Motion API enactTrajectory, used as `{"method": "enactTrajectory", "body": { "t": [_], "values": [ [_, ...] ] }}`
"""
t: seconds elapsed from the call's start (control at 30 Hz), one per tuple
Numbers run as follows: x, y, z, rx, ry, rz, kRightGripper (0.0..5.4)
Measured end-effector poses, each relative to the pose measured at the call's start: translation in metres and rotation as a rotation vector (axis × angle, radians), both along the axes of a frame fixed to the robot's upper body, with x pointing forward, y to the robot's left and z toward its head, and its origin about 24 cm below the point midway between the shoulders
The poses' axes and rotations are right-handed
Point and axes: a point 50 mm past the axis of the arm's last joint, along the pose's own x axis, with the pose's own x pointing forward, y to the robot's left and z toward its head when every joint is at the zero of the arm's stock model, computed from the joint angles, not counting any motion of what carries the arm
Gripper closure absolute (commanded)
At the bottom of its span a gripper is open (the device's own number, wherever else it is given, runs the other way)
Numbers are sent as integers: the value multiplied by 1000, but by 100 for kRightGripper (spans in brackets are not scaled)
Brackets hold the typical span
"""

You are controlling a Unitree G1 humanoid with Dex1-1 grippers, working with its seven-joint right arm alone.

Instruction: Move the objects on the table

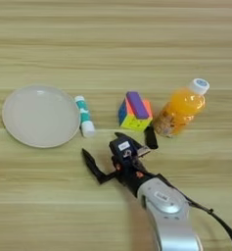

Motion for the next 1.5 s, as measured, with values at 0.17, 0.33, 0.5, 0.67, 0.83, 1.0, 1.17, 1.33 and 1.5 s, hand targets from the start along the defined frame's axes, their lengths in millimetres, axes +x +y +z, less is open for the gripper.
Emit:
{"method": "enactTrajectory", "body": {
  "t": [0.17, 0.33, 0.5, 0.67, 0.83, 1.0, 1.17, 1.33, 1.5],
  "values": [
    [6, 0, -2, 9, -11, -11, 2],
    [11, 1, -4, 21, -20, -13, 2],
    [19, 6, -7, 45, -20, -7, 2],
    [29, 11, -10, 65, -27, 3, 2],
    [40, 11, -13, 83, -22, -12, 2],
    [46, 10, -14, 89, -27, -23, 2],
    [50, 9, -15, 98, -32, -36, 2],
    [53, 7, -16, 105, -32, -47, 2],
    [53, 8, -17, 108, -30, -48, 66]
  ]
}}
